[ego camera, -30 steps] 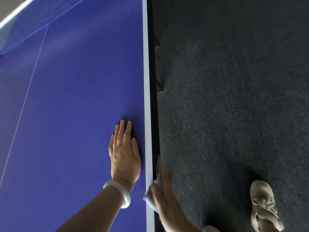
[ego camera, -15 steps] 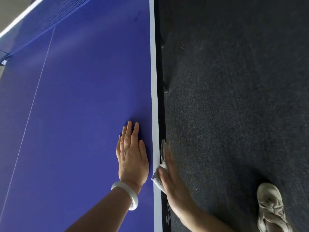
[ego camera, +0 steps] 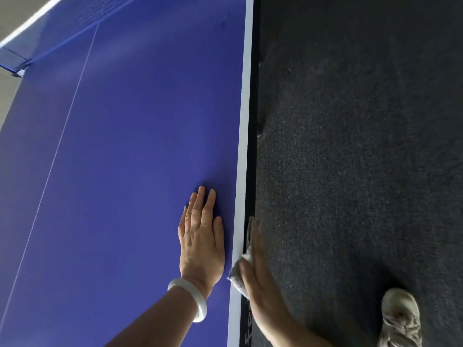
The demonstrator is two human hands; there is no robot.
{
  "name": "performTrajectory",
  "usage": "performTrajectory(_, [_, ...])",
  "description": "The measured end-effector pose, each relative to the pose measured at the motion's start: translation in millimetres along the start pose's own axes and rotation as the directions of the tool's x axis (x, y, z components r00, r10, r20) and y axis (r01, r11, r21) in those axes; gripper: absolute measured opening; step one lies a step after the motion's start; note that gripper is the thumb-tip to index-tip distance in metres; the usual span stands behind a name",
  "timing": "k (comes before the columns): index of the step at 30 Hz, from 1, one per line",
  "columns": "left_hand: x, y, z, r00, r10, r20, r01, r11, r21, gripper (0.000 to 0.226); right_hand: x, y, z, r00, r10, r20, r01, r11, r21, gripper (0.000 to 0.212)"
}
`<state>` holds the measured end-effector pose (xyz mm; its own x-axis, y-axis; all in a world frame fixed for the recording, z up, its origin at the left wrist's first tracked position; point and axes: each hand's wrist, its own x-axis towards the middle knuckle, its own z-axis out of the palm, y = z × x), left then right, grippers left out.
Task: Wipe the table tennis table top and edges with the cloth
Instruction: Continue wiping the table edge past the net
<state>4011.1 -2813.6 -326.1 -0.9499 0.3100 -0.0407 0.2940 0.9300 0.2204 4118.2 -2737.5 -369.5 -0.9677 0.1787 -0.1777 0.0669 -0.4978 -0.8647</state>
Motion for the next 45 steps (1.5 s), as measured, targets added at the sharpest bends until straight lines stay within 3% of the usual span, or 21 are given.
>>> performTrajectory(3, [-1,0,0,1.000,-0.019,0.010,0.019,1.000,-0.014,0.058,46,-17,-13,1.000,0.010,-0.001,-0.010,0.997,0.079,0.060])
performTrajectory(8, [-1,1,-1,1.000,-0.018,0.018,0.017,0.999,0.028,0.058,163,-56,-34,0.997,0.026,-0.067,-0.024,0.999,0.035,0.062])
performTrajectory(14, [1,2,-1,0.999,-0.019,0.026,0.018,0.999,0.038,0.059,71,-3,5,0.973,-0.051,-0.225,0.006,0.980,-0.198,0.069])
performTrajectory(17, [2,4,-3,0.999,-0.022,0.027,0.021,1.000,0.018,0.059,37,2,12,0.977,-0.018,-0.213,-0.019,0.985,-0.169,0.070])
performTrajectory(23, [2,5,-2,0.999,-0.023,0.040,0.021,0.998,0.053,0.060,159,-41,-16,0.965,0.076,-0.252,-0.071,0.997,0.030,0.065])
performTrajectory(29, [2,9,-3,0.996,-0.046,0.072,0.044,0.999,0.031,0.061,189,-45,-28,0.977,0.030,-0.211,-0.048,0.996,-0.079,0.069])
performTrajectory(32, [12,10,-15,0.995,0.020,0.094,-0.031,0.993,0.117,0.057,190,-41,-28,0.979,-0.014,-0.205,-0.002,0.997,-0.078,0.066])
performTrajectory(37, [74,8,-31,0.990,0.135,0.042,-0.139,0.986,0.094,0.027,188,-43,-28,0.987,0.003,-0.160,0.002,1.000,0.031,0.061])
performTrajectory(42, [175,47,-18,0.991,0.136,0.001,-0.136,0.991,-0.011,0.037,183,-46,-33,0.994,0.029,-0.102,-0.031,0.999,-0.009,0.068])
performTrajectory(45, [231,73,-4,0.991,0.135,0.015,-0.135,0.991,0.018,0.046,181,-51,-35,0.991,0.076,-0.108,-0.080,0.996,-0.032,0.069])
